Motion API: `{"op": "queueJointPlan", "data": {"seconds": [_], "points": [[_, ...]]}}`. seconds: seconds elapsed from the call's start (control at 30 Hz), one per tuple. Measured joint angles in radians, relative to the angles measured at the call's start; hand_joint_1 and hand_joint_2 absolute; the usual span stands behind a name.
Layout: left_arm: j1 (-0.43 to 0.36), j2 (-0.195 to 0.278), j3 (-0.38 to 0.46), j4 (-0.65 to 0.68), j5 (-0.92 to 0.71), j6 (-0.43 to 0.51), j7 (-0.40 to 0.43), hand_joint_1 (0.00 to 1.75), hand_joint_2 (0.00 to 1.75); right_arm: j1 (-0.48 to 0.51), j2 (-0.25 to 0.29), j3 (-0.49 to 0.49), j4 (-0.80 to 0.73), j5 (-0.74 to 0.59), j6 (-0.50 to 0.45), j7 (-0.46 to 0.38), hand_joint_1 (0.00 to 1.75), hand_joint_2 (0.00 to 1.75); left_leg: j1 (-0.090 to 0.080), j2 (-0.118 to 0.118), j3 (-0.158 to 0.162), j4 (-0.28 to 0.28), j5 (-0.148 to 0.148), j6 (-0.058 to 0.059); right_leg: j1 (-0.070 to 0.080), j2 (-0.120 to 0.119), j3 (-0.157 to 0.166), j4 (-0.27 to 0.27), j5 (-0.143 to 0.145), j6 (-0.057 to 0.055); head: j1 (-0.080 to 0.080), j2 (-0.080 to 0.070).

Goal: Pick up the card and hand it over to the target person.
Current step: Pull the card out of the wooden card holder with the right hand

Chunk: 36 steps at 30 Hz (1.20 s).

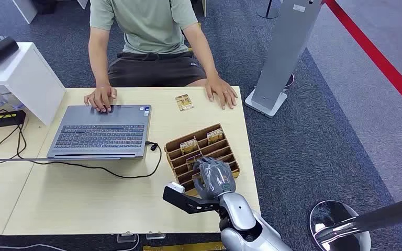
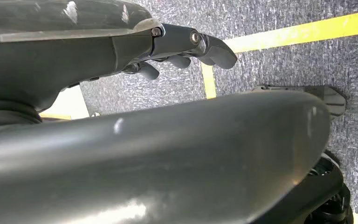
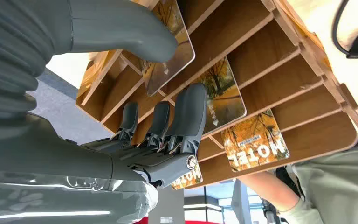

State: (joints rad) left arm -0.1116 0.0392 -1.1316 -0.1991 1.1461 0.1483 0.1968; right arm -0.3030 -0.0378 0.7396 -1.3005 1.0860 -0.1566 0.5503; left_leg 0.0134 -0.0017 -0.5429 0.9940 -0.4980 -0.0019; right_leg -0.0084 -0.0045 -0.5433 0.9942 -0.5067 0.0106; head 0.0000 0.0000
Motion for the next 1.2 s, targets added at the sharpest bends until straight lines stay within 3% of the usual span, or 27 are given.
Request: {"op": "queueJointPlan", "data": {"seconds": [1.2], "points": [[-0.001, -0.001, 0.001, 0.000, 0.004, 0.008, 0.006, 0.00, 0.00, -0.005, 0.006, 0.012, 0.023, -0.044, 0.005, 0.004, 1.01, 1.75, 0.000, 0.000, 0.000, 0.000, 0.000, 0.000, 0.000, 0.000, 0.000, 0.000, 0.000, 0.000, 0.000, 0.000]]}}
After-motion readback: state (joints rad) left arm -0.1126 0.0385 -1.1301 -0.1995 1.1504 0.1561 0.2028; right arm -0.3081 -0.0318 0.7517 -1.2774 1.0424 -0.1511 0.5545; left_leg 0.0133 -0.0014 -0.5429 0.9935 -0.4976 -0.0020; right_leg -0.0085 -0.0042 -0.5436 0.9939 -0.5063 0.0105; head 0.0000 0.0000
